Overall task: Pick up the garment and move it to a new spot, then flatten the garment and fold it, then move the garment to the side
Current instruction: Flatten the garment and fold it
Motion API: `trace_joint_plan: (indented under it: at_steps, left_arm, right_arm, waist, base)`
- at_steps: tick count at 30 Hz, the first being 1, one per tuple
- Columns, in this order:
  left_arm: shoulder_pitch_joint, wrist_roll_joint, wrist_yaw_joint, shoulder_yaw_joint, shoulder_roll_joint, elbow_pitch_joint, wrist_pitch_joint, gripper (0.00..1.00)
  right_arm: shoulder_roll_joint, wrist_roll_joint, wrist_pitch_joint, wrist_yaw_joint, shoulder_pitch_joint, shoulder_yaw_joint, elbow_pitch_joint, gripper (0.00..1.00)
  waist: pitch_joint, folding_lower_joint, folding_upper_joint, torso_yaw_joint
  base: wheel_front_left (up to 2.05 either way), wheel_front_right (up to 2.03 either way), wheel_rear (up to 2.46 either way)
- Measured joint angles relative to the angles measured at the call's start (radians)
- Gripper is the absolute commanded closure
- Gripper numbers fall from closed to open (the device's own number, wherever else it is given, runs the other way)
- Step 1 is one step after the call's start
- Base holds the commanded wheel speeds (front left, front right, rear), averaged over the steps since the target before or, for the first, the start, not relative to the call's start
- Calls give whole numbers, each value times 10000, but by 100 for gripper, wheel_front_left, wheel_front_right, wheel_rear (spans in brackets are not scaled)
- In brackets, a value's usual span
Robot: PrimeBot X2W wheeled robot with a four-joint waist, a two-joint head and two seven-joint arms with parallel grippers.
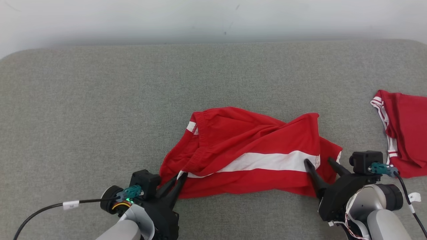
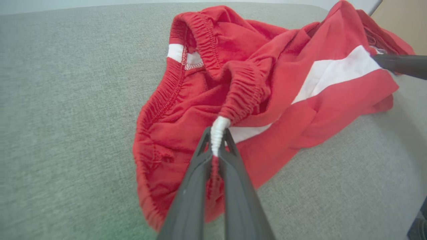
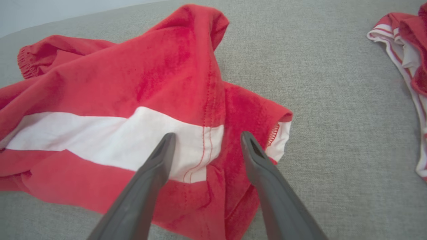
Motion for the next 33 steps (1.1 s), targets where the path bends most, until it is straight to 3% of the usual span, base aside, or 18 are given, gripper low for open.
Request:
trace_joint_plan:
  at_steps: [33]
  left_arm:
    - [466,-349,222,-19,453,-821,123,100]
  right_arm:
    - [-69,1856,-88,0,-802,865,1572,0]
  waist:
    - [-100,0,-1,84]
  base:
    - [0,0,0]
